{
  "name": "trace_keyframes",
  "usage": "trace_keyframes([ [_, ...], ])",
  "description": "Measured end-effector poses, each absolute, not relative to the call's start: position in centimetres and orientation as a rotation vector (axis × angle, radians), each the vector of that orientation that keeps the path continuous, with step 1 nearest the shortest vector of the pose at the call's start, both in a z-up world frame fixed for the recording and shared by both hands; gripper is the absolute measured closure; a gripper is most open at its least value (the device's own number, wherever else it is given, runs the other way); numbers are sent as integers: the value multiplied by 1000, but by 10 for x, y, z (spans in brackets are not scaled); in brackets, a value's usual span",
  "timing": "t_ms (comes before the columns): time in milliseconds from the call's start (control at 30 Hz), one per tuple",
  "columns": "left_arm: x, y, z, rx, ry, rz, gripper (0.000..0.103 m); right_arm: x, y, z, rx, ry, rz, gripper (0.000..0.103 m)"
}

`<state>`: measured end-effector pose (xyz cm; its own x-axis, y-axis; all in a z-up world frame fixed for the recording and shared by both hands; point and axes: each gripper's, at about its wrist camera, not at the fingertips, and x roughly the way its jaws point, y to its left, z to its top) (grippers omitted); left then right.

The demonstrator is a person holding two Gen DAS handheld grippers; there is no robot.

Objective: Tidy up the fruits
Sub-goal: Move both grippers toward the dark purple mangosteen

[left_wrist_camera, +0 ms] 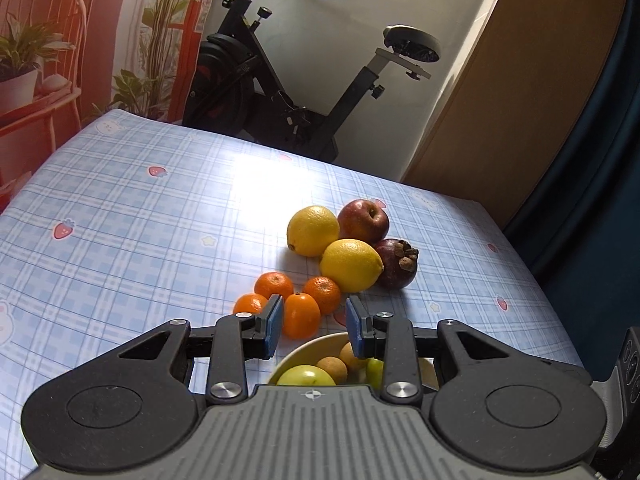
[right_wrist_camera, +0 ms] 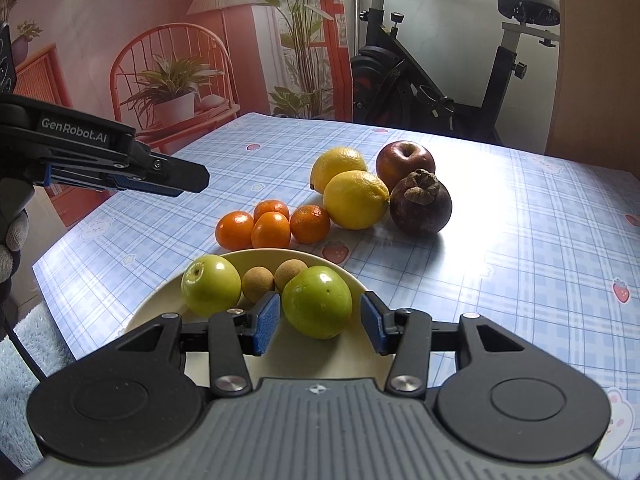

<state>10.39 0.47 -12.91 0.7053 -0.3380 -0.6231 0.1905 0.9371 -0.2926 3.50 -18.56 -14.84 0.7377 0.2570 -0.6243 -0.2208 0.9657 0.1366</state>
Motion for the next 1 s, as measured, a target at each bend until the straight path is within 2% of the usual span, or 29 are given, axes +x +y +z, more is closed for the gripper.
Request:
trace_keyframes([
  [600,132,11,-92,-112,617,-240,68,66,-208,-131,0,622,212,54],
  [1000,199,-55,-113,-82,728,-394,68,110,-244,-161,-18,599,203,54],
])
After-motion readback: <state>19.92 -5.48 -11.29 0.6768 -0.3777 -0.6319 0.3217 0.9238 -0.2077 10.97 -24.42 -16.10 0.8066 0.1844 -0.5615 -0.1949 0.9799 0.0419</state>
